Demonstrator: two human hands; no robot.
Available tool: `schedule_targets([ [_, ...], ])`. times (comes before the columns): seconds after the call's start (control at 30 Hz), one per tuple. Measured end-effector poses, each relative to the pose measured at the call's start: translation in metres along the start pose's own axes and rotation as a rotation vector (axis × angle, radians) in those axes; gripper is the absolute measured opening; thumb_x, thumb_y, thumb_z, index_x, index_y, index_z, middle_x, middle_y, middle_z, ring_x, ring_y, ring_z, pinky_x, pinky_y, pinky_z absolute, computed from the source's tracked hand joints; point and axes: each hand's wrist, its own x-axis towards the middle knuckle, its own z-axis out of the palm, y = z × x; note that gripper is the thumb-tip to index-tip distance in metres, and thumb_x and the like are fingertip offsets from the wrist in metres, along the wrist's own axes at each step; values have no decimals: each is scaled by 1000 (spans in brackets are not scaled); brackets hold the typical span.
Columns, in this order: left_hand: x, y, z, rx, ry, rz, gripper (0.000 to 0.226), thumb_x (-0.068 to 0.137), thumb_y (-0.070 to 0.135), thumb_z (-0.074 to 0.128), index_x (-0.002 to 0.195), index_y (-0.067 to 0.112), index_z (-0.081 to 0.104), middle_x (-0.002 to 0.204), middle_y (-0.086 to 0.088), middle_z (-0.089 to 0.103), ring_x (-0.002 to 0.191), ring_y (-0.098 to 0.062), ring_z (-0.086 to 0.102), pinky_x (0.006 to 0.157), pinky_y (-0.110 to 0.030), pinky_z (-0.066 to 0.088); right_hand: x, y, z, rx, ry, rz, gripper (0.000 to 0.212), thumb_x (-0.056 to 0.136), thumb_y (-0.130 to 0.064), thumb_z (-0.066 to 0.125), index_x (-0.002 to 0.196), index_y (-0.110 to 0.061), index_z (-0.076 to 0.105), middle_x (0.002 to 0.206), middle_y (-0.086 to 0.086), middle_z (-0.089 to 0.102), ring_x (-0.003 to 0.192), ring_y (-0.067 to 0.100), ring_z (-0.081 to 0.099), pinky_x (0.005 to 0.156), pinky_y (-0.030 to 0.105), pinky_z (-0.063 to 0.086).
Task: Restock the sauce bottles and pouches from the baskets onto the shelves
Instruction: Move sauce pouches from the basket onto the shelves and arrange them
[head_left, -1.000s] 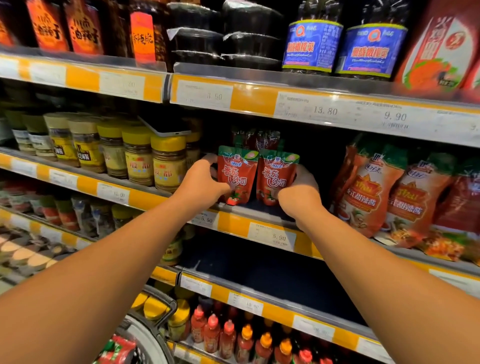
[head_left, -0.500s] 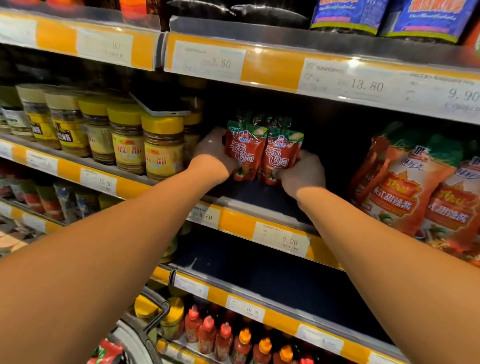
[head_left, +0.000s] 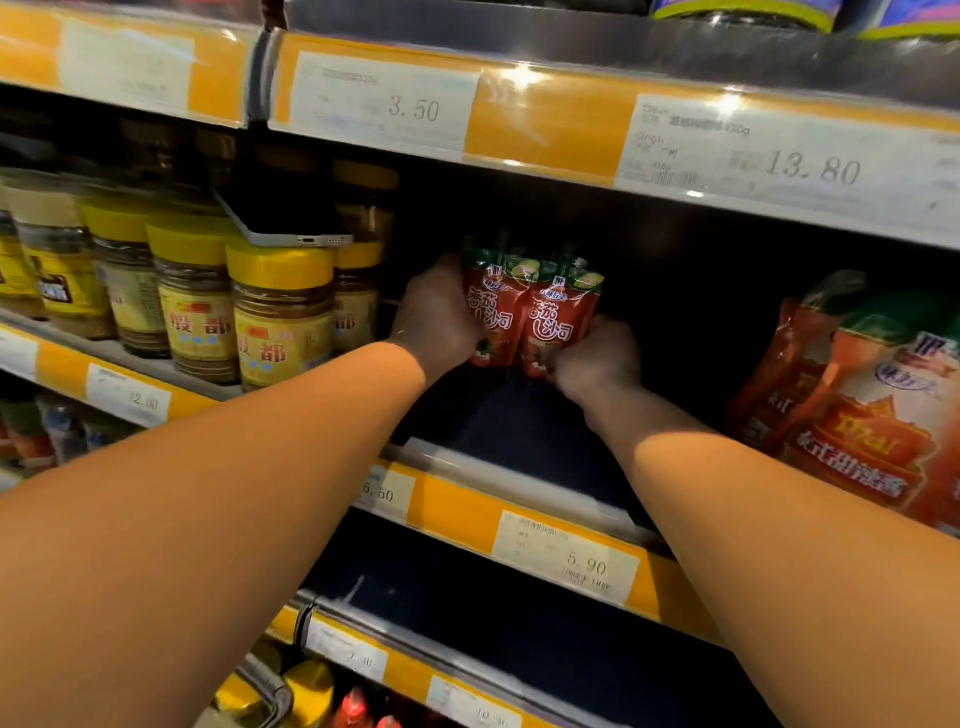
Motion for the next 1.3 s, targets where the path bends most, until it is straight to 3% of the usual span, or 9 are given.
schedule_targets([
  [0.1,6,-2,2,-24,-12,-53,53,90,16,77,139,15,57,133,-8,65,123,-26,62,103,-40,52,10,-1,6,-26,-9,19,32,87,-11,78,119,-14,72,116,9,74,106,28,72,89,43,61],
  [0.37,12,-3,11,103,40,-94,30,99,12,64,130,13,63,127,-12,66,118,-28,64,99,-42,55,19,4,17,-84,30,-1,25,94,-16,70,119,-15,71,118,10,72,109,29,70,93,43,59],
  [0.5,16,2,13,121,34,-107,32,97,10,66,129,12,63,128,-12,66,119,-27,63,100,-40,55,20,6,18,-62,5,-1,25,91,-14,73,115,-18,71,114,9,73,107,30,70,92,45,59],
  [0.67,17,6,18,63,-9,-98,54,91,16,75,140,14,54,133,-9,63,124,-24,61,96,-30,50,21,10,19,-38,13,15,27,88,-16,78,114,-19,72,111,7,75,103,28,72,90,43,61],
  [0.8,18,2,19,51,1,-83,43,92,14,72,133,12,60,131,-12,65,122,-26,62,97,-33,52,24,10,22,-14,-7,23,26,86,-16,79,111,-18,72,107,7,75,99,28,73,88,43,61],
  [0.93,22,-1,19,90,-21,-71,39,93,15,73,130,10,63,128,-12,67,119,-27,64,99,-36,54,25,11,24,-14,-4,14,26,85,-16,79,110,-20,73,110,4,75,102,25,71,89,34,58],
  [1.1,22,0,17,158,-10,-73,40,94,13,71,132,10,58,129,-12,65,120,-26,63,93,-30,53,24,9,23,-22,-24,23,33,85,-21,82,117,-20,72,116,4,74,107,25,70,91,34,57],
  [1.2,17,4,10,156,-8,-92,53,93,12,71,141,10,49,134,-13,62,122,-27,61,89,-29,50,21,8,17,-43,-76,25,33,87,-19,80,119,-15,71,118,9,73,109,29,70,94,41,59],
  [1.3,5,9,-4,114,-41,-74,74,89,16,73,153,11,35,145,-15,52,132,-31,53,105,-38,49,11,4,2,62,-171,64,26,86,-14,82,106,-12,67,115,15,72,106,32,70,94,48,59],
])
